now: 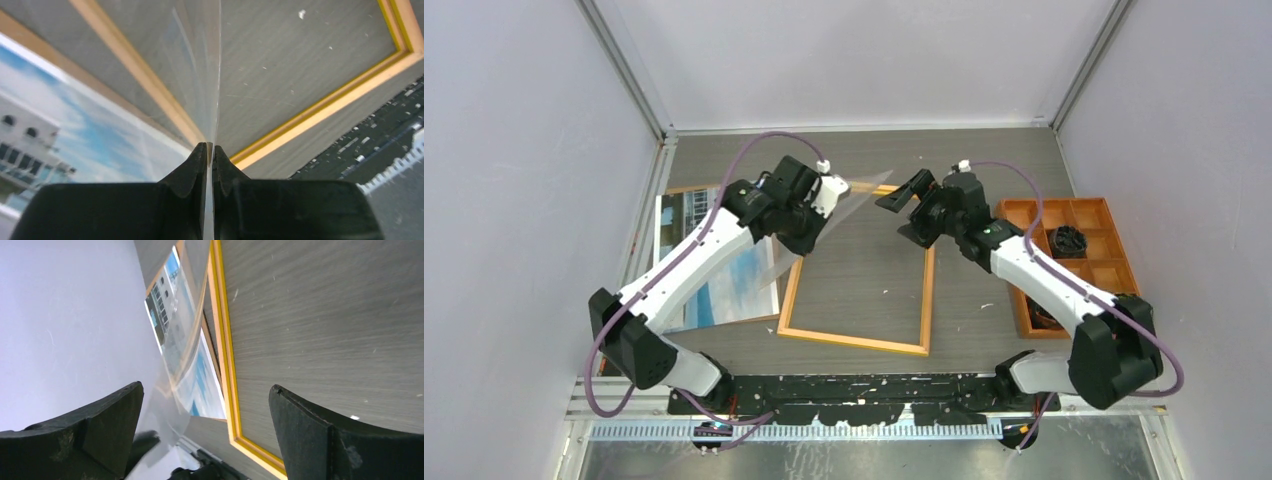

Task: Put the photo into the frame

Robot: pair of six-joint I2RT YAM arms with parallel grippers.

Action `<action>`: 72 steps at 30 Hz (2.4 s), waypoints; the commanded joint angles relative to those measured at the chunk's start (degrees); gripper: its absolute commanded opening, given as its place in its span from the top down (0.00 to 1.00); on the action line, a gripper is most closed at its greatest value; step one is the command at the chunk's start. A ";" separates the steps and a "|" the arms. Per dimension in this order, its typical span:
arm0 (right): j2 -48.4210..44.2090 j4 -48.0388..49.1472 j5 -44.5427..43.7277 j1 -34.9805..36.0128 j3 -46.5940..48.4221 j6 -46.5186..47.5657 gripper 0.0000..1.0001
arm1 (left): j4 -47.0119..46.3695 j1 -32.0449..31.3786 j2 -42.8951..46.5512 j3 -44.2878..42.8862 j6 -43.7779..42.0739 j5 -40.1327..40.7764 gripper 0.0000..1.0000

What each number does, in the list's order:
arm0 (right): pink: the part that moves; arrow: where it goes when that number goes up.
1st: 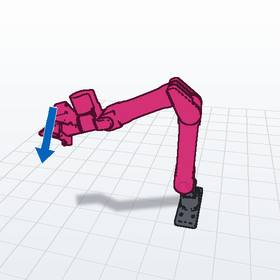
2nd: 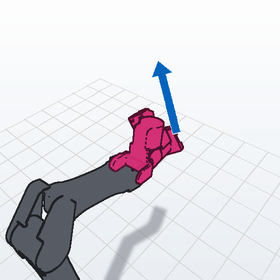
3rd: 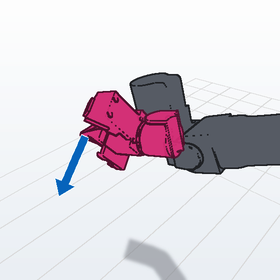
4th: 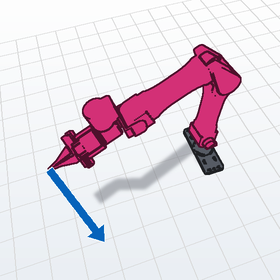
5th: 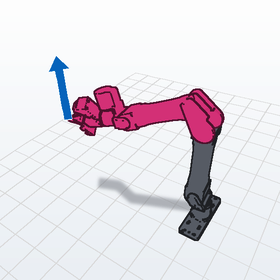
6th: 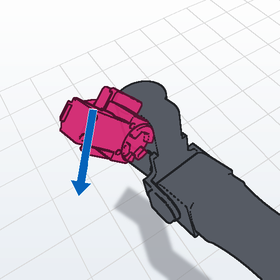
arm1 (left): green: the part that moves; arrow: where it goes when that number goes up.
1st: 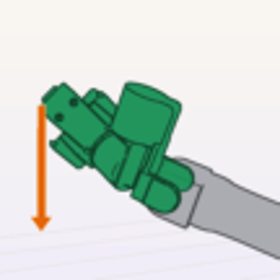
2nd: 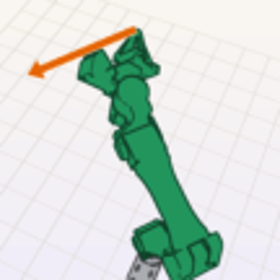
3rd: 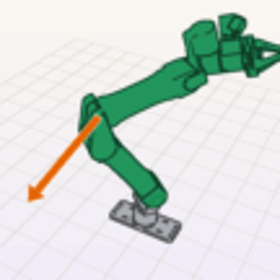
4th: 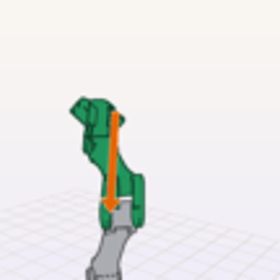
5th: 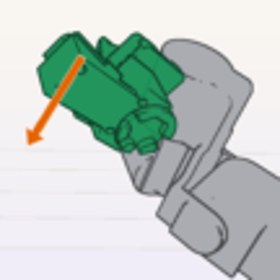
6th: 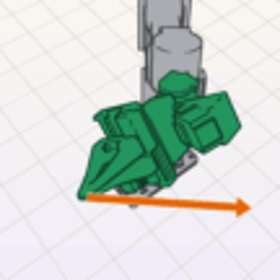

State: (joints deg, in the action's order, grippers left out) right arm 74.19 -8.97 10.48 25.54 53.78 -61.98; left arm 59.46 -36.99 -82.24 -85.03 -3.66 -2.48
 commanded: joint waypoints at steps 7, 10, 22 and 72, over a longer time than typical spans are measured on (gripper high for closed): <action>9.80 18.23 -0.72 6.16 -5.98 -18.04 0.00 | -8.23 -3.06 -4.30 5.03 7.68 -13.61 0.88; 11.23 21.39 -2.15 6.93 -7.62 -20.05 0.00 | -9.69 -3.88 -5.35 6.51 8.20 -14.46 0.88; 17.18 23.31 -1.78 7.34 -9.34 -21.47 0.18 | -9.74 -5.11 -6.43 6.73 8.62 -20.40 0.52; 31.44 33.88 -8.57 15.67 -15.78 -18.12 0.07 | -27.29 29.13 -28.50 4.46 -20.97 14.92 0.17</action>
State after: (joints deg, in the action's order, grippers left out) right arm 100.79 28.99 3.29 40.14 39.83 -79.99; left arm 30.13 -6.66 -112.42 -80.99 -25.71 15.25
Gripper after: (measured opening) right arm 0.954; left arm 0.827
